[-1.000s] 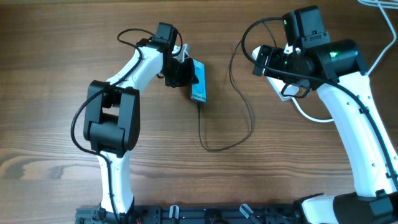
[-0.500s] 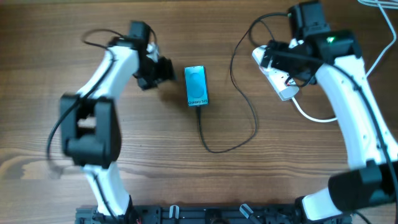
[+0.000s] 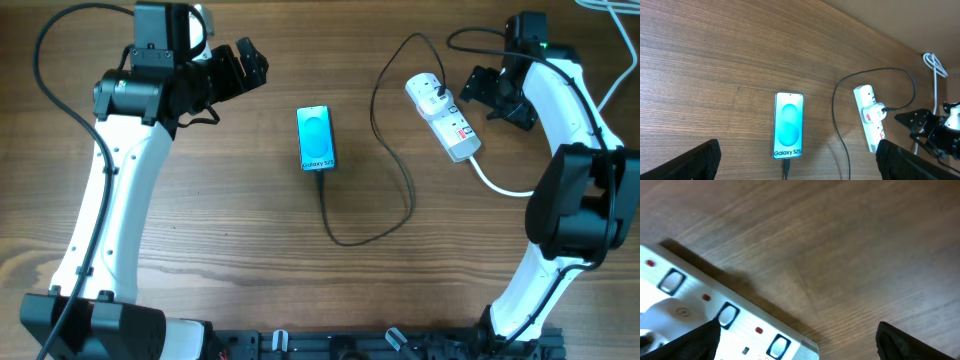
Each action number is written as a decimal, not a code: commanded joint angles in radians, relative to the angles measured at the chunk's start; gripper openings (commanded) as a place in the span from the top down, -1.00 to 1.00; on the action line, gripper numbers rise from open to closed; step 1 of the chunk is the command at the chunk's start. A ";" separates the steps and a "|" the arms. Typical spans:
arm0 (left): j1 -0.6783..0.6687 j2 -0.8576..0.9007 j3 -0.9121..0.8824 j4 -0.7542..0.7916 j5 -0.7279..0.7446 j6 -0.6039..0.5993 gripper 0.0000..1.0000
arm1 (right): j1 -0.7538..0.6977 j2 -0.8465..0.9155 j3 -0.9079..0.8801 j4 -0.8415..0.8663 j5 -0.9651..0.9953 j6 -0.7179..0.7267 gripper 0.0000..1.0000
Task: Plug charger to phone and switch on socket
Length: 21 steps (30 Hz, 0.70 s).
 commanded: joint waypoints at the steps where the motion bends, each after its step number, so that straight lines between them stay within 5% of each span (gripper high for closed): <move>1: -0.002 0.006 -0.006 0.002 -0.013 -0.010 -1.00 | -0.002 0.037 0.002 0.011 -0.054 -0.050 -0.99; 21: -0.002 0.006 -0.006 0.002 -0.013 -0.010 -1.00 | -0.017 0.093 0.002 0.044 -0.107 -0.109 -0.99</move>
